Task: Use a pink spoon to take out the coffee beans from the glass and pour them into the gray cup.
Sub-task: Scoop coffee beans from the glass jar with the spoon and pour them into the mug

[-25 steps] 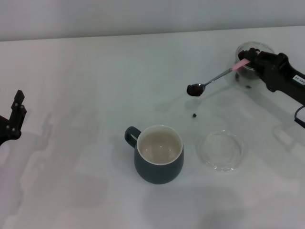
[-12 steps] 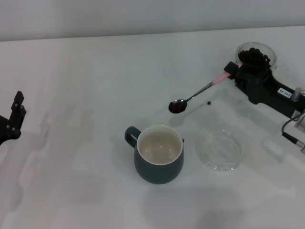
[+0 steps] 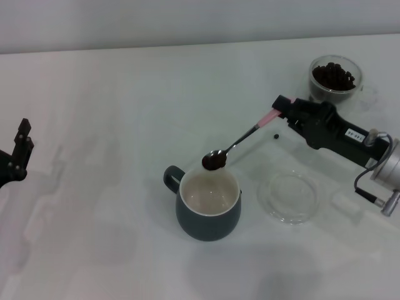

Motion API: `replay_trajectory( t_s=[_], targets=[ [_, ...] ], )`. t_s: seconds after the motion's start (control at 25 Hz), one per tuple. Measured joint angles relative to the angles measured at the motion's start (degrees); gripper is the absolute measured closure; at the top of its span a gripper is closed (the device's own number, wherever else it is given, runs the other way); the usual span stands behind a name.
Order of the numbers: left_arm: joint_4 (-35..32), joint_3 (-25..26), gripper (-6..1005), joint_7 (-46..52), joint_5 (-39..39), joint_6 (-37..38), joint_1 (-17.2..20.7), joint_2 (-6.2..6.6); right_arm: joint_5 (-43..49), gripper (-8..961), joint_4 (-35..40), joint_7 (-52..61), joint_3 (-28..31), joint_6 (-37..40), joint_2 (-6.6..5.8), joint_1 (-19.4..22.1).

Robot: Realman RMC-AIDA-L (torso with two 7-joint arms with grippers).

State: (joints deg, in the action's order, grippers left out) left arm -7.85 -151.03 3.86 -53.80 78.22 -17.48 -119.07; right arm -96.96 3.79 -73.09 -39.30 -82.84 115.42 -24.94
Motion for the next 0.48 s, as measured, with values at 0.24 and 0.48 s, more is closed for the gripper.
replay_trajectory(
  t_s=[0.24, 0.48],
  targets=[
    [0.0, 0.0, 492, 0.0, 0.0, -0.4, -0.3, -0.02, 0.0, 808, -0.5, -4.7, -1.3, -1.0, 0.07, -1.0],
    [0.3, 0.0, 492, 0.0, 0.0, -0.5, -0.4, -0.04, 0.0, 807, 1.4, -11.7, -3.1, -3.1, 0.25, -2.1]
  ],
)
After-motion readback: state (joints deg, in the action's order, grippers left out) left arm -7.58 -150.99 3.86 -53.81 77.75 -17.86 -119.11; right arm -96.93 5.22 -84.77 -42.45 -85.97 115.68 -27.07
